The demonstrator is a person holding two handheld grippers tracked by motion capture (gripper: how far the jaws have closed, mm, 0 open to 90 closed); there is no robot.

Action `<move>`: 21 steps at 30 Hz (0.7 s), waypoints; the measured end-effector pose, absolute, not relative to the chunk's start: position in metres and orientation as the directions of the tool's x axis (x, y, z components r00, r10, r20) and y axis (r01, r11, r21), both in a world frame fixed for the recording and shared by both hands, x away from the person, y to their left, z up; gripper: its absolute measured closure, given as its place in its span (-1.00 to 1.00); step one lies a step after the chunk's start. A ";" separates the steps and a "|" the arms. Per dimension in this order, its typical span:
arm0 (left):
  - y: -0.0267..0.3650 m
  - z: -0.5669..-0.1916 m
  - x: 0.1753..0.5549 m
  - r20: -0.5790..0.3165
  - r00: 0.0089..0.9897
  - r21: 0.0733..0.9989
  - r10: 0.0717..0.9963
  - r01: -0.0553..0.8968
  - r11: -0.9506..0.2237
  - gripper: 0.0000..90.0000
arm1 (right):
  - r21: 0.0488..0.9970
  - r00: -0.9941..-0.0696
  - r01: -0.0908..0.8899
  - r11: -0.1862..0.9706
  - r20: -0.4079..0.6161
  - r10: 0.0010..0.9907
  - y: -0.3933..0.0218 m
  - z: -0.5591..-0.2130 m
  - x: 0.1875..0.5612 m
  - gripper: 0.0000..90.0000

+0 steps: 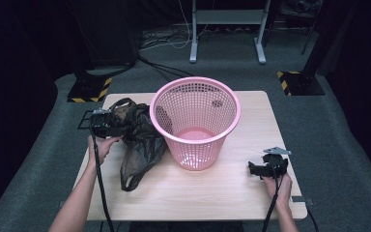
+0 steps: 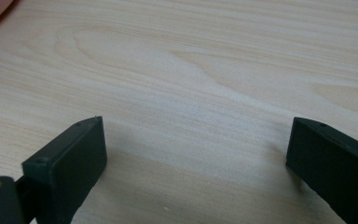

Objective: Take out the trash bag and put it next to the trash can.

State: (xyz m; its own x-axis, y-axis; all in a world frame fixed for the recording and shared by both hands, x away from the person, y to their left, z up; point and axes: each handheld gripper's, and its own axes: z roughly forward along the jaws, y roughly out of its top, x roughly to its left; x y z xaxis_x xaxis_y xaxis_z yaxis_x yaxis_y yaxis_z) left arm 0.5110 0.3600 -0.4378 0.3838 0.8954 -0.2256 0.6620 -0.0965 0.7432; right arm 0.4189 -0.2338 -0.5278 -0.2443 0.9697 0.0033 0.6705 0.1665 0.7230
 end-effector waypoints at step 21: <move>0.363 -0.465 0.397 -0.105 0.454 0.767 0.885 0.603 -0.219 -1.00 | 0.725 -0.241 0.669 0.166 0.001 0.970 -0.233 -0.528 0.418 -0.91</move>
State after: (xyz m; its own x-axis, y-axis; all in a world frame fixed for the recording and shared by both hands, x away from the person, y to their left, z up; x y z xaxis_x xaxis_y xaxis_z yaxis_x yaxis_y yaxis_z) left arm 0.3967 0.3634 -0.4648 0.4542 0.8847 -0.1049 0.6034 -0.2189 0.7668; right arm 0.4180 -0.2333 -0.5280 -0.2415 0.9704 0.0010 0.6687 0.1656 0.7248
